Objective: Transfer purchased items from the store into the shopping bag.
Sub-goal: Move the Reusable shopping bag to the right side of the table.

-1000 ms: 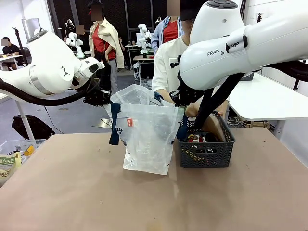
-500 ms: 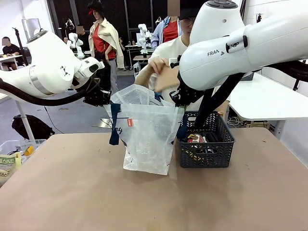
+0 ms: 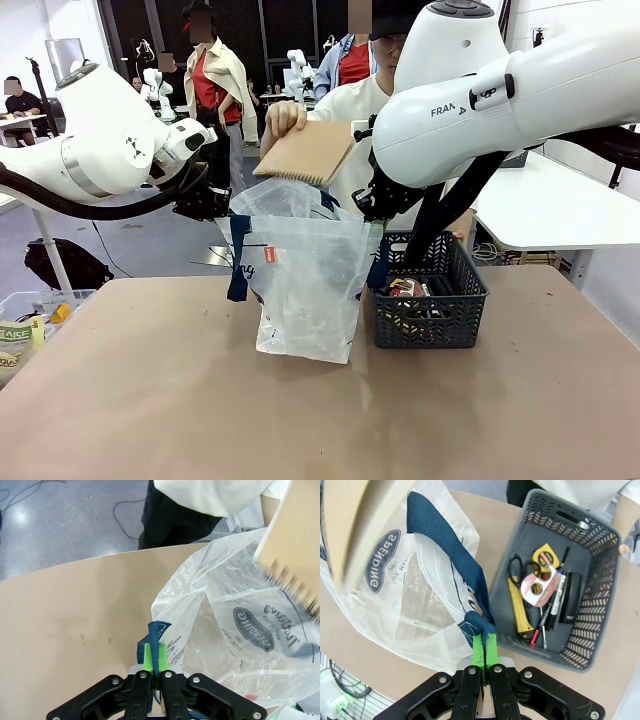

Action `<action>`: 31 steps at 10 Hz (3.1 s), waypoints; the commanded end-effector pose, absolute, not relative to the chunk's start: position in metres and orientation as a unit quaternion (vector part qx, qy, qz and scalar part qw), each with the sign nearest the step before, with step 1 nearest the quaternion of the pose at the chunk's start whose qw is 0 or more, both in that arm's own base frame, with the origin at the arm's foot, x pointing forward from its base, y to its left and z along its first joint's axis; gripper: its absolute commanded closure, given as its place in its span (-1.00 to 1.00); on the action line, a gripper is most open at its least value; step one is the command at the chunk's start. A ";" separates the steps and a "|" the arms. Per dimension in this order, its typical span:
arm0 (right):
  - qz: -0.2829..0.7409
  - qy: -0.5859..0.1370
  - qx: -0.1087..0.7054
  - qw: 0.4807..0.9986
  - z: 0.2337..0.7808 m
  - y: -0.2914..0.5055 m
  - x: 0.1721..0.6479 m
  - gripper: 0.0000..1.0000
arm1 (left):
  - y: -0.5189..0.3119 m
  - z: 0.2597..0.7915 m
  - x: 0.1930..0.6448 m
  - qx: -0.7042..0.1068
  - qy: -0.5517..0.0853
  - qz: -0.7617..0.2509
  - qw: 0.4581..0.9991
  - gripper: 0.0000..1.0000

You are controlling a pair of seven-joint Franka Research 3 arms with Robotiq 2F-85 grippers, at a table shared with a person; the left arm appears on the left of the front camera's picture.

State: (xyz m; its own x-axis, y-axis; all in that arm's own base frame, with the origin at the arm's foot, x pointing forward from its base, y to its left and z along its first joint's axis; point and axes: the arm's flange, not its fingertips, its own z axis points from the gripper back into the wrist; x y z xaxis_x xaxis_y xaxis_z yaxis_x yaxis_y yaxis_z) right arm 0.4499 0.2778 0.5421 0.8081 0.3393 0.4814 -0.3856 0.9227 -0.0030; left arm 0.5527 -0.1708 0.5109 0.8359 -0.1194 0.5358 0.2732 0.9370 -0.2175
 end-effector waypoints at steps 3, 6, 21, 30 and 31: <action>0.187 -0.249 0.049 0.949 0.540 0.274 0.449 1.00 | -0.168 0.513 0.556 -0.139 -0.271 -0.105 0.947 1.00; 0.187 -0.249 0.049 0.949 0.540 0.274 0.449 1.00 | -0.168 0.513 0.556 -0.139 -0.271 -0.105 0.947 1.00; 0.187 -0.249 0.049 0.949 0.540 0.274 0.449 1.00 | -0.168 0.513 0.556 -0.139 -0.271 -0.105 0.947 1.00; 0.187 -0.249 0.049 0.949 0.540 0.274 0.449 1.00 | -0.168 0.513 0.556 -0.139 -0.271 -0.105 0.947 1.00; 0.187 -0.249 0.049 0.949 0.540 0.274 0.449 1.00 | -0.168 0.513 0.556 -0.139 -0.271 -0.105 0.947 1.00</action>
